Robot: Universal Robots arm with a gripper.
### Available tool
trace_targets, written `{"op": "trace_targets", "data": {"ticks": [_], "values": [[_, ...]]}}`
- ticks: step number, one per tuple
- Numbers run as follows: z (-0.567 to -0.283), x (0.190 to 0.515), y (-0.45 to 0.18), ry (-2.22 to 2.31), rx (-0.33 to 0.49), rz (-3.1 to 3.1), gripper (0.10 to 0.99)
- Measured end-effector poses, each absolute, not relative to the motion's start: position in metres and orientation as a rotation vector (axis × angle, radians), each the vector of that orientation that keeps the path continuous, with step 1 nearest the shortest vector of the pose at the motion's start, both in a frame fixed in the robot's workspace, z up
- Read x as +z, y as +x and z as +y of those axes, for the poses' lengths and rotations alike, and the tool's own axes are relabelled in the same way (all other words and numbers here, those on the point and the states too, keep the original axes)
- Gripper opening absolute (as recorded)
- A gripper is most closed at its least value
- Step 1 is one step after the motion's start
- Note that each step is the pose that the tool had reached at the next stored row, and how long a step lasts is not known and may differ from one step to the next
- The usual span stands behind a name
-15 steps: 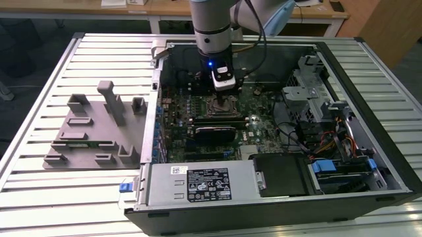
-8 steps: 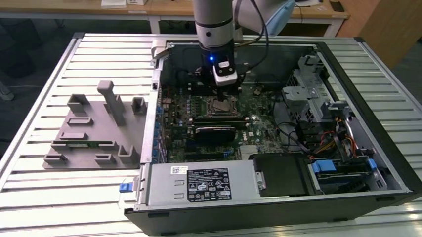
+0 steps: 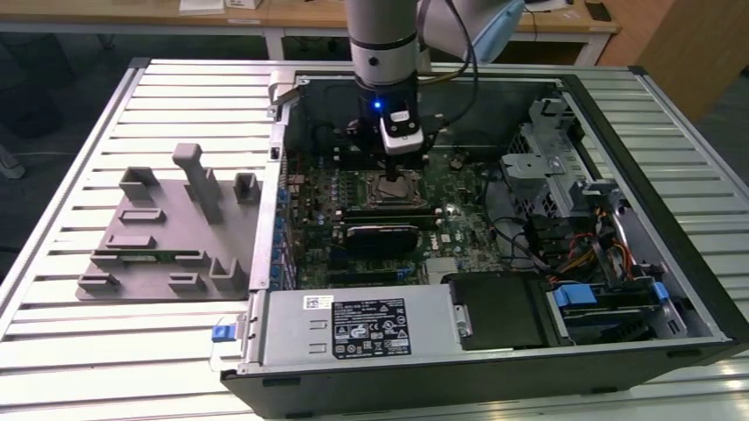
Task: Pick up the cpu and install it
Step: 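Install the first cpu locking lever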
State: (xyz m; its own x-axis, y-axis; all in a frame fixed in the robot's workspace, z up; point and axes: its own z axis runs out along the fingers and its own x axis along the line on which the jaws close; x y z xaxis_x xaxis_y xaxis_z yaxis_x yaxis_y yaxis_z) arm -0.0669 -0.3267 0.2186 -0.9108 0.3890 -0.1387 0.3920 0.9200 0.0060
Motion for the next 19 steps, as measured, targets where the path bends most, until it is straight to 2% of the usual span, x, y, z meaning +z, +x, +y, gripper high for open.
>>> {"op": "trace_targets", "data": {"ticks": [19], "values": [[-0.3338,0.2159,-0.0577,0.609,-0.009,2.972,0.106]]}}
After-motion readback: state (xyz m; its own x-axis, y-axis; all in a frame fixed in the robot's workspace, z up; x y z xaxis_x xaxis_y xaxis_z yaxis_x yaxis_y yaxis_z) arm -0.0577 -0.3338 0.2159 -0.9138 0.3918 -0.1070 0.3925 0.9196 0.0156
